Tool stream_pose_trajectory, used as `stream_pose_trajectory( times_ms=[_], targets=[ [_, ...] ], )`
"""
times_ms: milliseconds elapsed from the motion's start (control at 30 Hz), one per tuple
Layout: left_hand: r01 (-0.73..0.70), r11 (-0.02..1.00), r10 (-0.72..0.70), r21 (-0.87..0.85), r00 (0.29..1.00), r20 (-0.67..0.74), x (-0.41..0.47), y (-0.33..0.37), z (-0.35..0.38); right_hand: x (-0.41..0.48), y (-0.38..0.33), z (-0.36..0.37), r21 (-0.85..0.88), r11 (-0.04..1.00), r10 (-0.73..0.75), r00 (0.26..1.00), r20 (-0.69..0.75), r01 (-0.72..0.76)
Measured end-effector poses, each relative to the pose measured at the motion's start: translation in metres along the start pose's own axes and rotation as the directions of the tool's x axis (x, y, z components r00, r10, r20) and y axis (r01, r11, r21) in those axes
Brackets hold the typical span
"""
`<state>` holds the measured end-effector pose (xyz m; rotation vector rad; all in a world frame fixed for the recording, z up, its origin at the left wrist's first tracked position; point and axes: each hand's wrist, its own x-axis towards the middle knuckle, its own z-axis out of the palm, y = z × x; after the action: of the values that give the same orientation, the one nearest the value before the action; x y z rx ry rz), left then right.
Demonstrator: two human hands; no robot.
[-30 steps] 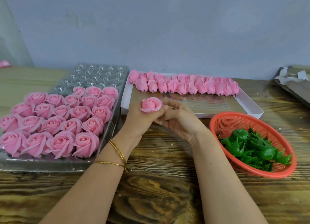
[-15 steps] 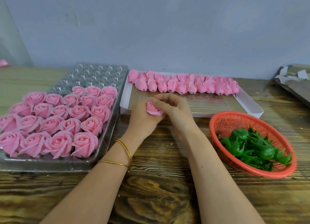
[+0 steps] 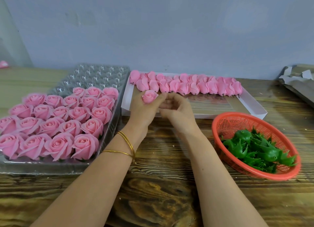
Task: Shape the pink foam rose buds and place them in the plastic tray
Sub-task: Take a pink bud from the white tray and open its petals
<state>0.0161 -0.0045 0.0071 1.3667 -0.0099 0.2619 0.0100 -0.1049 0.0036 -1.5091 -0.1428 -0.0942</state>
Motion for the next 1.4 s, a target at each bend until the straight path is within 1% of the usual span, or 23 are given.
stream_pose_trajectory(
  times_ms=[67, 133, 233, 400, 533, 700, 800, 933, 1133, 1267, 1400],
  targets=[
    [0.042, 0.995, -0.041, -0.085, 0.999, 0.016, -0.001, -0.001, 0.000, -0.002, 0.002, 0.004, -0.045, 0.999, -0.023, 0.998, 0.054, 0.025],
    [0.053, 0.992, -0.049, -0.117, 0.998, 0.035, -0.002, -0.003, 0.000, -0.003, 0.003, 0.006, -0.097, 0.993, -0.068, 0.996, 0.061, 0.074],
    [0.047, 0.992, -0.042, -0.115, 0.998, 0.050, -0.002, -0.005, -0.001, -0.004, 0.002, 0.007, -0.137, 0.984, -0.106, 0.993, 0.053, 0.112],
    [0.024, 0.993, -0.010, -0.113, 0.993, 0.119, -0.004, -0.004, -0.008, -0.006, 0.003, 0.004, -0.151, 0.983, -0.094, 0.994, 0.058, 0.102],
    [0.040, 0.996, -0.025, -0.083, 0.985, 0.172, -0.006, 0.000, -0.012, -0.006, 0.001, 0.002, -0.126, 0.991, -0.030, 0.992, 0.119, 0.045],
    [0.041, 0.996, -0.030, -0.078, 0.989, 0.144, -0.008, 0.000, -0.011, -0.007, 0.000, -0.001, -0.091, 0.996, 0.010, 0.984, 0.180, 0.007],
    [0.039, 0.997, -0.030, -0.064, 0.990, 0.136, -0.007, -0.001, -0.011, -0.008, -0.002, 0.002, -0.079, 0.997, 0.004, 0.982, 0.189, 0.011],
    [0.058, 0.993, -0.046, -0.099, 0.992, 0.121, -0.006, -0.004, -0.007, -0.008, -0.002, 0.004, -0.039, 0.999, 0.014, 0.982, 0.189, -0.007],
    [0.096, 0.985, -0.078, -0.146, 0.990, 0.120, -0.004, -0.007, -0.006, -0.008, 0.000, 0.007, -0.068, 0.997, -0.012, 0.987, 0.158, 0.023],
    [0.051, 0.994, -0.037, -0.097, 0.989, 0.140, -0.005, -0.009, -0.008, -0.007, 0.000, 0.004, -0.112, 0.992, -0.045, 0.990, 0.133, 0.060],
    [0.008, 0.997, 0.006, -0.081, 0.984, 0.179, -0.007, -0.006, -0.011, -0.007, 0.001, 0.000, -0.072, 0.997, -0.011, 0.985, 0.170, 0.023]
  ],
)
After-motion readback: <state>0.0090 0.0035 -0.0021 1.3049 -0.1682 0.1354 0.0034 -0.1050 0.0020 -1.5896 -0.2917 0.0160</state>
